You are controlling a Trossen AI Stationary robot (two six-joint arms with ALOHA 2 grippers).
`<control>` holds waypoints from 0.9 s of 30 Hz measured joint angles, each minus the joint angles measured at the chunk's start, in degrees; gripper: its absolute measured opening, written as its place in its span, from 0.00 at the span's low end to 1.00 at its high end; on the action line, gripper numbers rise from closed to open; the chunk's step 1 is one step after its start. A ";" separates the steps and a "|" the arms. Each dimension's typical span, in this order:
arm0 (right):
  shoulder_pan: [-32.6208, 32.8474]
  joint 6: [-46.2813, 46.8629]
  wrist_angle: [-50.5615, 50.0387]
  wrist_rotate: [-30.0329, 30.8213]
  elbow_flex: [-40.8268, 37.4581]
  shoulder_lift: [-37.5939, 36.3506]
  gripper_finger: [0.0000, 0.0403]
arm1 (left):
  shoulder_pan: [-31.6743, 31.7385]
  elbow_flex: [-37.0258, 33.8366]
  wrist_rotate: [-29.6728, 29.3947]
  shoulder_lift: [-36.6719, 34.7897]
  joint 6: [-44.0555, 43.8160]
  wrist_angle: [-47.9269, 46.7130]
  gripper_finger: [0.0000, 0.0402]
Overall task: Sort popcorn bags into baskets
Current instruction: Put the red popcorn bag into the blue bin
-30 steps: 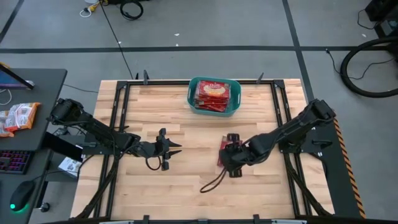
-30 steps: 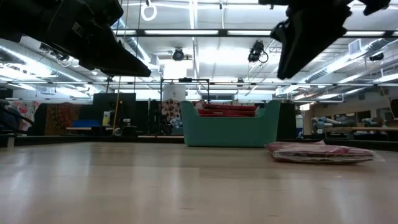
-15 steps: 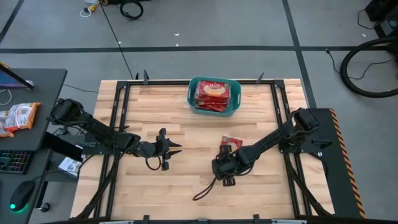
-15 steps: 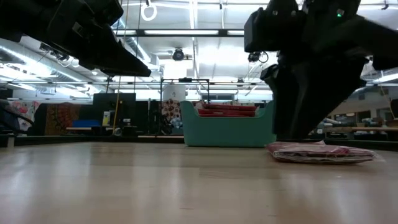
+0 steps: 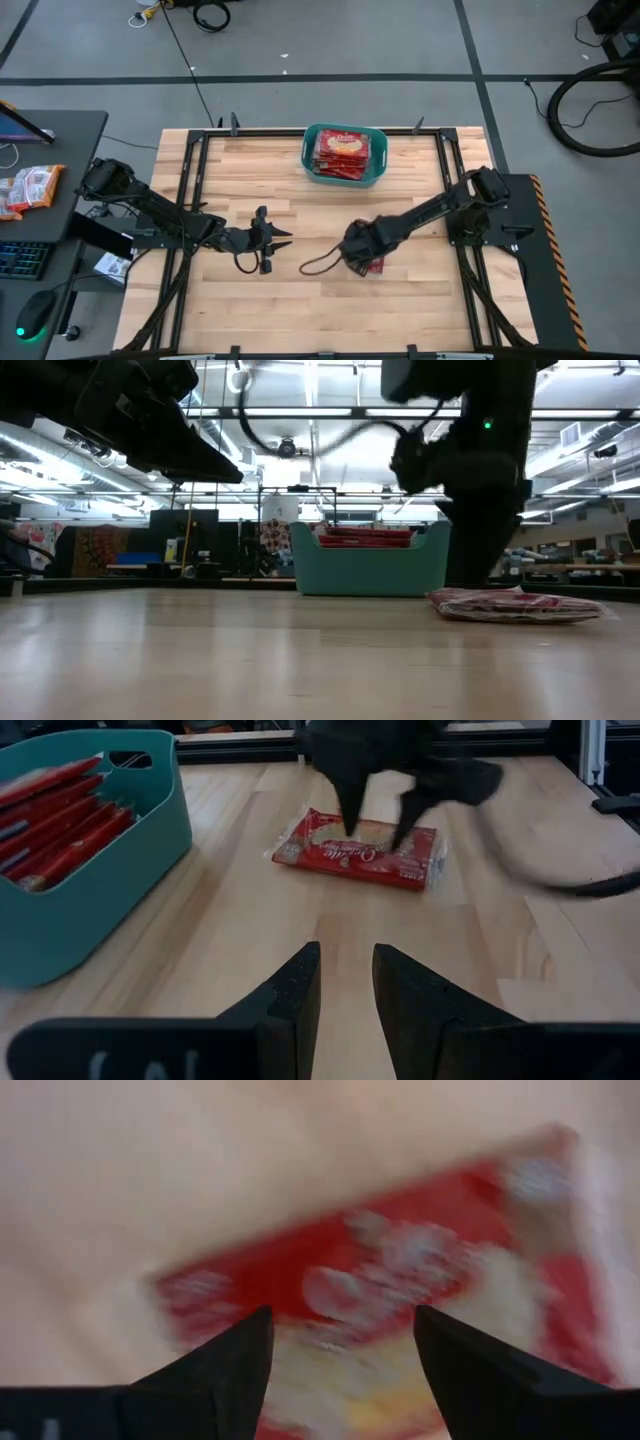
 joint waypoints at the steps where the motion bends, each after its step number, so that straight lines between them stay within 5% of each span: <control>1: -0.50 0.67 -2.13 -0.65 -0.01 0.06 0.61 | -0.01 0.00 0.01 0.00 -0.37 -0.07 0.25; 12: -3.39 -5.68 2.70 -4.38 -5.76 -0.24 0.60 | -0.01 0.00 0.09 0.00 -0.44 -0.30 0.25; 16: -4.31 -25.10 3.73 -3.58 -5.93 -0.22 0.58 | -0.01 0.00 0.31 0.00 -0.57 -0.32 0.25; 23: -3.75 -81.36 3.53 -1.15 -6.02 -0.21 0.49 | 0.00 0.00 0.35 0.00 -0.57 -0.48 0.25; 27: -2.39 -87.30 2.19 5.14 -3.99 0.23 0.46 | -0.01 0.00 0.36 0.00 -0.57 -0.56 0.25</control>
